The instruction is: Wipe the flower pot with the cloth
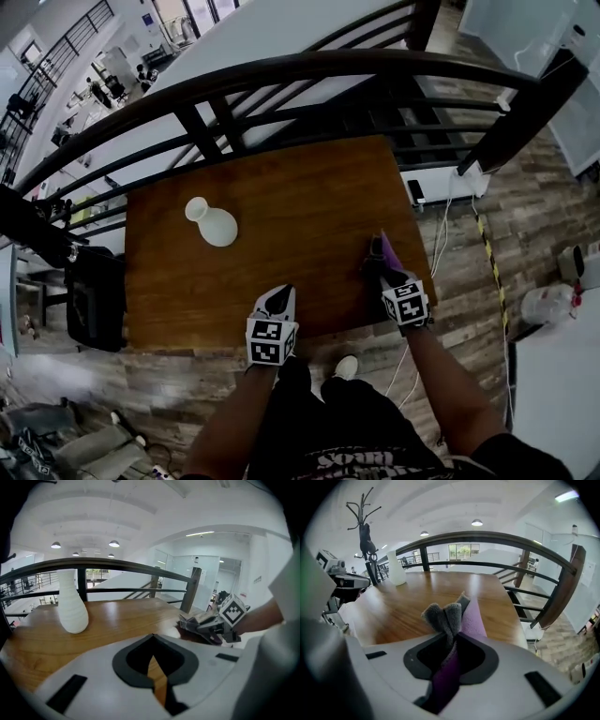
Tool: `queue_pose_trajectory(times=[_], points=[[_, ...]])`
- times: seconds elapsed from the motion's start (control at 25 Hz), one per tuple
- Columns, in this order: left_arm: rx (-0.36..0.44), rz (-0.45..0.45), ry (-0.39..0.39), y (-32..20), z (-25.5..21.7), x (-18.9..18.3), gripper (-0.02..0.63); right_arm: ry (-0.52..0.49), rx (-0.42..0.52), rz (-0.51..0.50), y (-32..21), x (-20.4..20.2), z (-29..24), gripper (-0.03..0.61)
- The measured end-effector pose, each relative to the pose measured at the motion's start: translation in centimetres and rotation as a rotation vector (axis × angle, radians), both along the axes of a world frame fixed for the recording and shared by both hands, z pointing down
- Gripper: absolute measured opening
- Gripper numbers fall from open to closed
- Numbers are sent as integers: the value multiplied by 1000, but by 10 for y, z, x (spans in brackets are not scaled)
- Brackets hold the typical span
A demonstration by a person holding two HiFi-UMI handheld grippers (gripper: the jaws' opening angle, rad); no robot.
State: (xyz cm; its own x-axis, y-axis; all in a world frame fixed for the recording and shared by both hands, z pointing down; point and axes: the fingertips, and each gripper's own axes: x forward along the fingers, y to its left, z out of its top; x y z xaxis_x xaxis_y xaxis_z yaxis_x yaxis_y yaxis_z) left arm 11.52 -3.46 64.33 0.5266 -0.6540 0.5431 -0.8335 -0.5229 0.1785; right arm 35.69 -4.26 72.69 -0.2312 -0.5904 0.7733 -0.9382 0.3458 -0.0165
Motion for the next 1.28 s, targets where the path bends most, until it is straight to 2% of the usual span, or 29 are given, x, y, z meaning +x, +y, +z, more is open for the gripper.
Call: queue_pose_trajectory(times=[0.28, 0.48, 0.92, 1.28], points=[[41, -129, 11, 13, -37, -66, -2, -58, 66, -33, -13, -41, -45, 61], [48, -168, 25, 6, -37, -109, -2, -83, 97, -64, -32, -84, -63, 61], [66, -134, 67, -63, -42, -211, -2, -112, 117, -81, -86, -215, -87, 61], [67, -103, 124, -98, -41, -265, -2, -83, 141, -47, -109, -271, -108, 61]])
